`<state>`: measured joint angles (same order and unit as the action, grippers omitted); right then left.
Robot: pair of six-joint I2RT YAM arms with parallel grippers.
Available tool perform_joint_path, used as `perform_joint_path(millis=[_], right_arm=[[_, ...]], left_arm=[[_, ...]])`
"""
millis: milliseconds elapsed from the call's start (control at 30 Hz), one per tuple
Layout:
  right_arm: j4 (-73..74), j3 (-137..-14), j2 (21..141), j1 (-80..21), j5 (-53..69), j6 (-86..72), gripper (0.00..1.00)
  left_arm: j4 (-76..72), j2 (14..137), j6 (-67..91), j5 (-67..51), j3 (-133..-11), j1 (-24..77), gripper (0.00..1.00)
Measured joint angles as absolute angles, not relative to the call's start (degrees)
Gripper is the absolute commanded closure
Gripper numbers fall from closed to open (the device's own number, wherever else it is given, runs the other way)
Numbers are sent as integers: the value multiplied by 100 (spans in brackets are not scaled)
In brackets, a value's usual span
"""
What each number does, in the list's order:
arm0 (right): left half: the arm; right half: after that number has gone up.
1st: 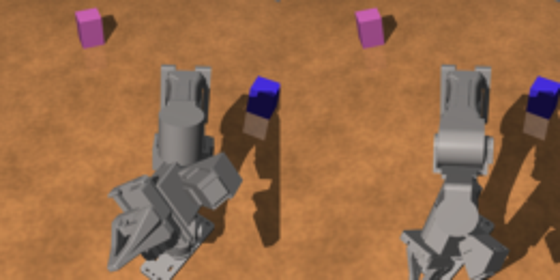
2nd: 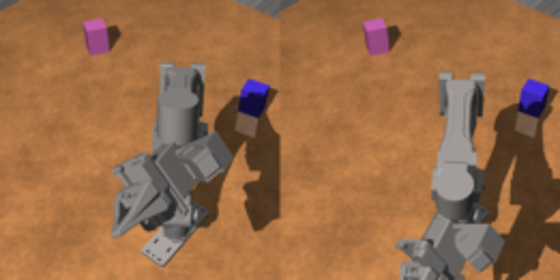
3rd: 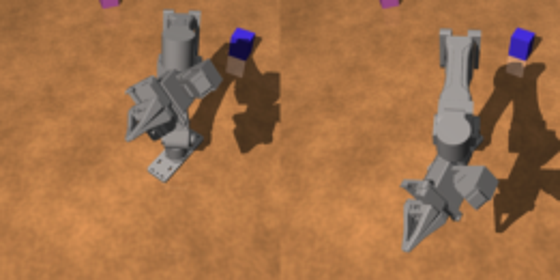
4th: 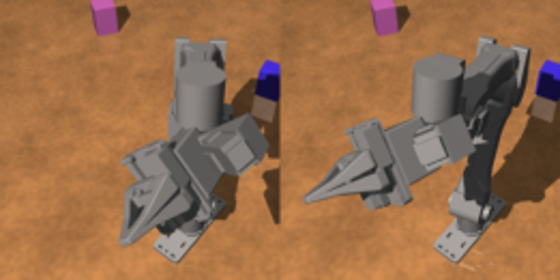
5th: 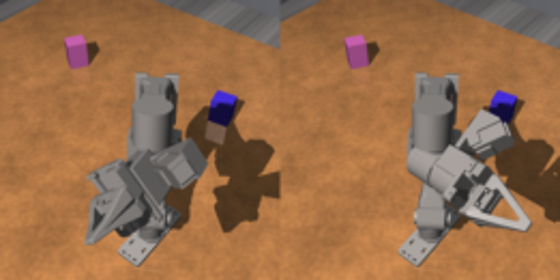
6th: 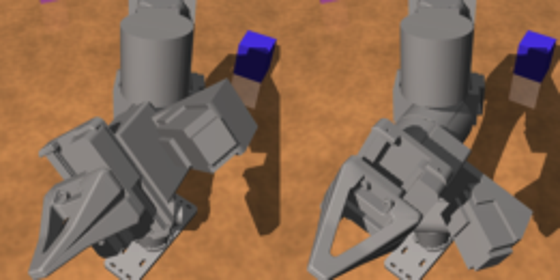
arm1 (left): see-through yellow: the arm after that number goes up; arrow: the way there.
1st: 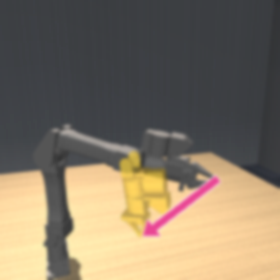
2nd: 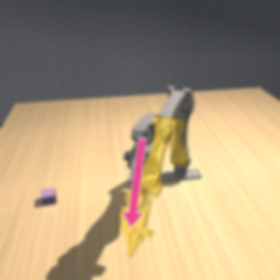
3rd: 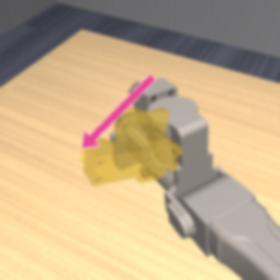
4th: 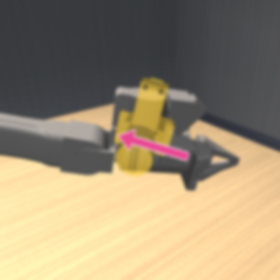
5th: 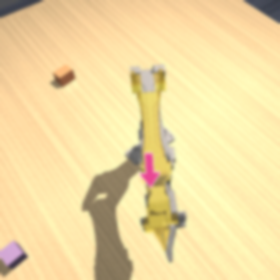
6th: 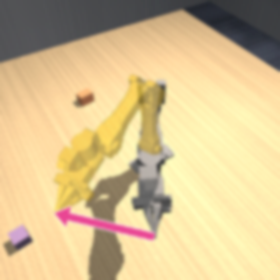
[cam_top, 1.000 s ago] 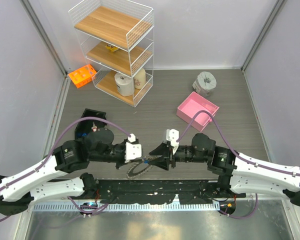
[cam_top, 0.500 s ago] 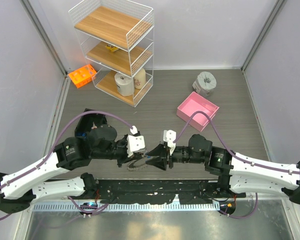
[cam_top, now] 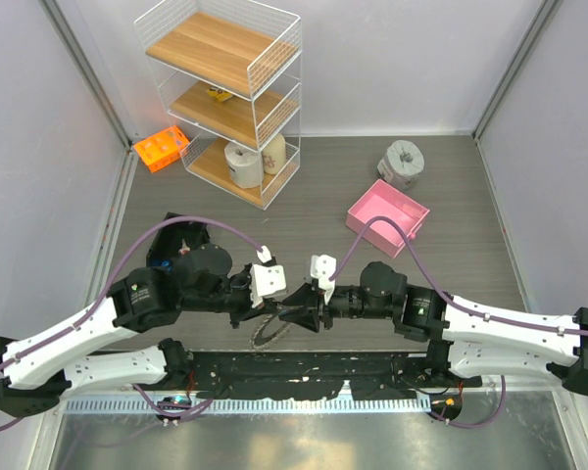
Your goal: Remove the keys from the keyring
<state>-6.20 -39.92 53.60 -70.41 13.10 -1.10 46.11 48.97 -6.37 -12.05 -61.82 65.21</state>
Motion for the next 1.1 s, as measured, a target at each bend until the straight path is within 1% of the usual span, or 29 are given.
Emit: perform_joint_path(millis=[33, 100, 133, 167, 233, 267, 533, 733, 933, 1100], right_arm=[[-644, -4003, 5389, -7043, 1313, -108, 62], [-648, -4029, 5450, -7046, 1315, -97, 68], [-652, -4045, 5483, -7048, 1315, -93, 74], [-650, -4066, 5522, -7052, 1315, -82, 77], [-661, -4112, 5592, -7057, 1339, -82, 91], [-659, -4115, 5596, -7065, 1337, -71, 94], [-550, -4125, 5496, -7083, 1354, 10, 95], [-556, -3885, 4923, -7083, 1413, 202, 95], [-644, -3699, 4654, -7109, 1636, 899, 95], [-880, -3350, 4523, -7153, 1658, 1632, 95]], left_arm=[[4611, 4897, -637, -1208, -6182, 6521, 100], [4611, 4897, -637, -1210, -6182, 6521, 100], [4611, 4897, -637, -1210, -6182, 6521, 100], [4613, 4897, -637, -1214, -6182, 6521, 100], [4615, 4897, -639, -1212, -6182, 6519, 100], [4615, 4897, -637, -1205, -6182, 6519, 100], [4633, 4825, -633, -1201, -6182, 6519, 100], [4611, 4740, -510, -1208, -6204, 6521, 100], [4560, 4825, -342, -1234, -6213, 6523, 100], [4292, 4921, -211, -1472, -6084, 6504, 100]])
